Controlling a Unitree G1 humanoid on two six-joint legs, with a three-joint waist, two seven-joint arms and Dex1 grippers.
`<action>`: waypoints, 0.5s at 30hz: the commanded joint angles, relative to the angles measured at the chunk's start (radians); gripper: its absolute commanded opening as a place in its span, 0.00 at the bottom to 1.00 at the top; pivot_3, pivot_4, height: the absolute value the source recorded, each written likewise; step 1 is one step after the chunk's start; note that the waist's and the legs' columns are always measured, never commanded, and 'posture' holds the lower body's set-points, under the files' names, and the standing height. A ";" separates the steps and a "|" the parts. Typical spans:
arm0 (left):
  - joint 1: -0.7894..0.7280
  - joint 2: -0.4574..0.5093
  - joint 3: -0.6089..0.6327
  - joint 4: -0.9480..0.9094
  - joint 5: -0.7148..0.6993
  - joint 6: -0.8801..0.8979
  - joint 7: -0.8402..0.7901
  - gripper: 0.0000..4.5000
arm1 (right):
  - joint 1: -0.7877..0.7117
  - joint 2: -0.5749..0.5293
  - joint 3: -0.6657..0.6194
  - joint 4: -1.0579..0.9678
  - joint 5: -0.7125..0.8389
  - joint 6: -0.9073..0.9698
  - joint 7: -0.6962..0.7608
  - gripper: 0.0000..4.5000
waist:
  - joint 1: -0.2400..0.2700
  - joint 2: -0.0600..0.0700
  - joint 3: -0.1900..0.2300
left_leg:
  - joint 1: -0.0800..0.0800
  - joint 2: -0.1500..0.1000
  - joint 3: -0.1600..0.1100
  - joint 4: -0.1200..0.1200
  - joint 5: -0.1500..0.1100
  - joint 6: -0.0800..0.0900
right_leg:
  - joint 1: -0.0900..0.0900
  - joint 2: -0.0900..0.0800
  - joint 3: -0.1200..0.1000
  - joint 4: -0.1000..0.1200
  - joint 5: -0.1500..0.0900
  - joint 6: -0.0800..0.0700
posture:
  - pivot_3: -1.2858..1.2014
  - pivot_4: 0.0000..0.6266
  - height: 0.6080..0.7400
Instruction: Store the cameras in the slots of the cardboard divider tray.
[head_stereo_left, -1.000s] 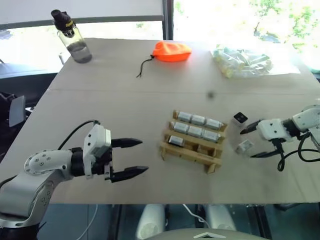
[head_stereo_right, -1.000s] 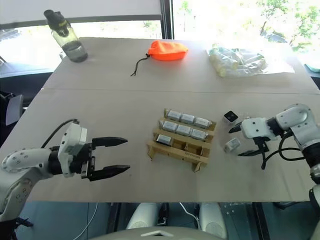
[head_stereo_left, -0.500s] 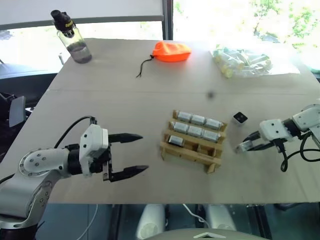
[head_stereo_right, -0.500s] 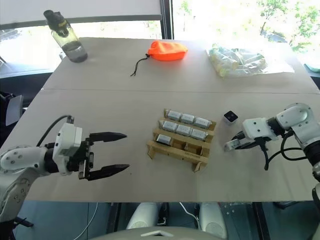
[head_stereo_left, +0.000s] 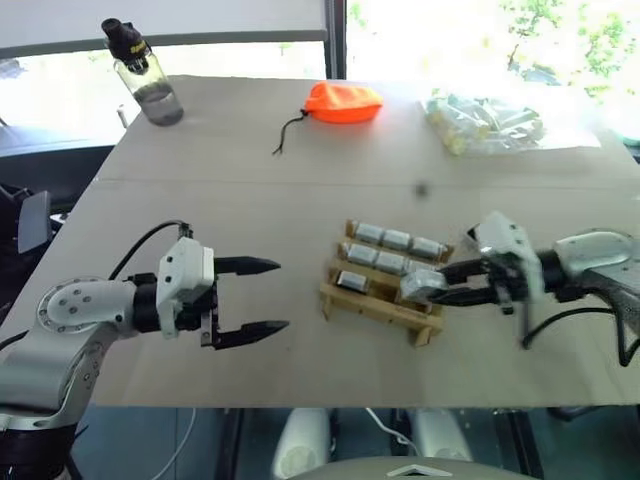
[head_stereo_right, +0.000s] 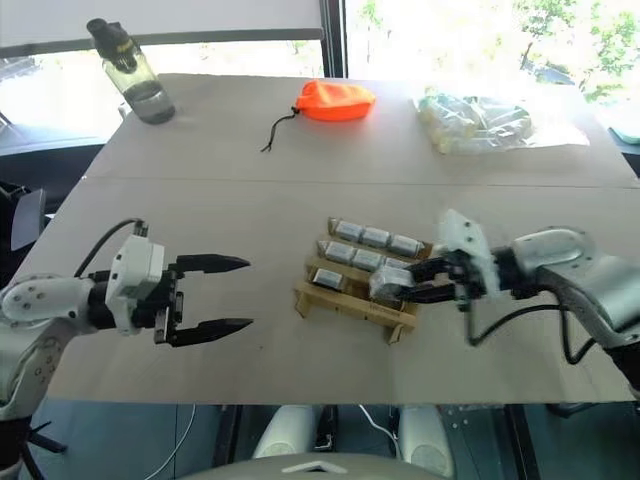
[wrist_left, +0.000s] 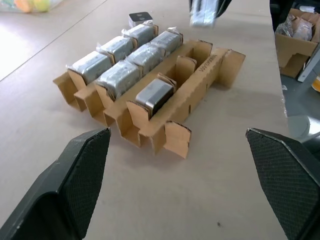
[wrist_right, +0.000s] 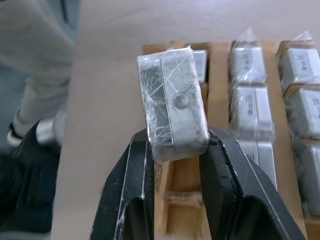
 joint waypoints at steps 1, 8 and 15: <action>-0.020 0.014 -0.011 0.008 0.002 -0.016 -0.015 1.00 | -0.063 0.000 -0.024 -0.106 0.005 0.210 -0.150 0.16 | 0.001 0.000 0.000 | -0.001 0.000 0.000 0.000 0.000 0.000 | -0.001 0.000 0.000 0.000 0.000 0.000 | 0.52 0.24 0.89; -0.069 0.011 -0.046 0.033 0.014 -0.025 -0.026 1.00 | -0.193 0.066 -0.003 -0.181 0.049 0.548 -0.262 0.16 | 0.002 -0.001 0.000 | -0.011 -0.001 0.000 0.000 0.000 0.000 | -0.009 0.004 -0.002 0.000 0.000 0.000 | 0.52 0.24 0.89; -0.106 -0.001 -0.079 0.042 0.019 -0.025 -0.021 1.00 | -0.232 0.204 0.005 -0.214 0.090 0.671 -0.302 0.16 | 0.001 -0.001 0.000 | -0.013 -0.002 -0.001 -0.001 0.000 0.001 | -0.011 0.005 -0.007 0.000 0.000 0.001 | 0.52 0.24 0.89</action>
